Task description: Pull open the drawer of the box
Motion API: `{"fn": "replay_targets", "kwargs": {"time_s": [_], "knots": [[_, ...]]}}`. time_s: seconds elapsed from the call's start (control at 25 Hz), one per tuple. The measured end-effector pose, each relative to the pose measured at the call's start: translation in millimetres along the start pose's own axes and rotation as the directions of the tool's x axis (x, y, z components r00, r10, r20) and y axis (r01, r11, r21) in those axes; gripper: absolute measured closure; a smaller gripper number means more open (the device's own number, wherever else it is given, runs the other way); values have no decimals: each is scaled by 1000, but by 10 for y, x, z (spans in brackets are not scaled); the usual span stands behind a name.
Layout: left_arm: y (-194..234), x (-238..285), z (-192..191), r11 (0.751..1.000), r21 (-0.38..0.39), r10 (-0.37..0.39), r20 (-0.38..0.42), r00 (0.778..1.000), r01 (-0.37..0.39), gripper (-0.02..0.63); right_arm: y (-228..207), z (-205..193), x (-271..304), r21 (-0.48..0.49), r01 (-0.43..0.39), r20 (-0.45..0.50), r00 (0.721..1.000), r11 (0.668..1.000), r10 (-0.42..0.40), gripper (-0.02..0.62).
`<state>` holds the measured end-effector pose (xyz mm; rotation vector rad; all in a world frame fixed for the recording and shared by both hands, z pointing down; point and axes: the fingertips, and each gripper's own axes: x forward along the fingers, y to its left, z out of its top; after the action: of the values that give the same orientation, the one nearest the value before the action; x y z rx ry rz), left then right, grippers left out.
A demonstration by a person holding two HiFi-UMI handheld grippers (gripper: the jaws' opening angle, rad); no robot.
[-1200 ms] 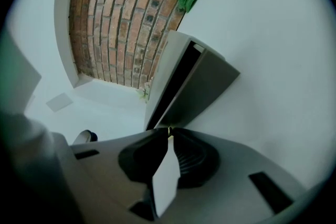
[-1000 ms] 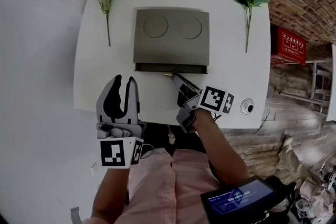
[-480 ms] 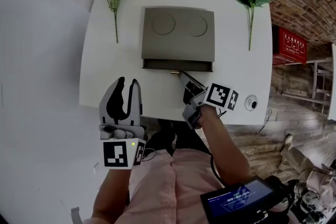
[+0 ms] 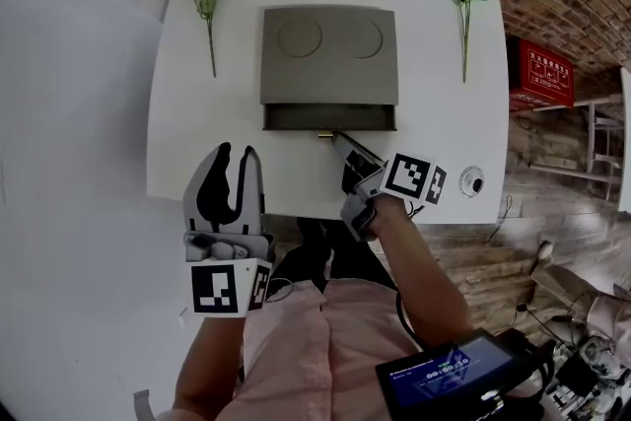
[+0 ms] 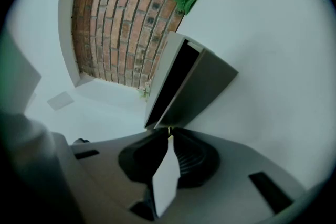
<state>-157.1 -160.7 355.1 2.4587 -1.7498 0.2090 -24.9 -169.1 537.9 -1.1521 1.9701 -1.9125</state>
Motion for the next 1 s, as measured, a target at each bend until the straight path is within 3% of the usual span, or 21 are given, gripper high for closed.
{"fn": "replay_targets", "kwargs": {"time_s": [1.0], "knots": [[-107,-163,29,1000,11,-29,14,999,29,494,-42,-253,-179,18,7,4,1000,1000,-7,557]]}}
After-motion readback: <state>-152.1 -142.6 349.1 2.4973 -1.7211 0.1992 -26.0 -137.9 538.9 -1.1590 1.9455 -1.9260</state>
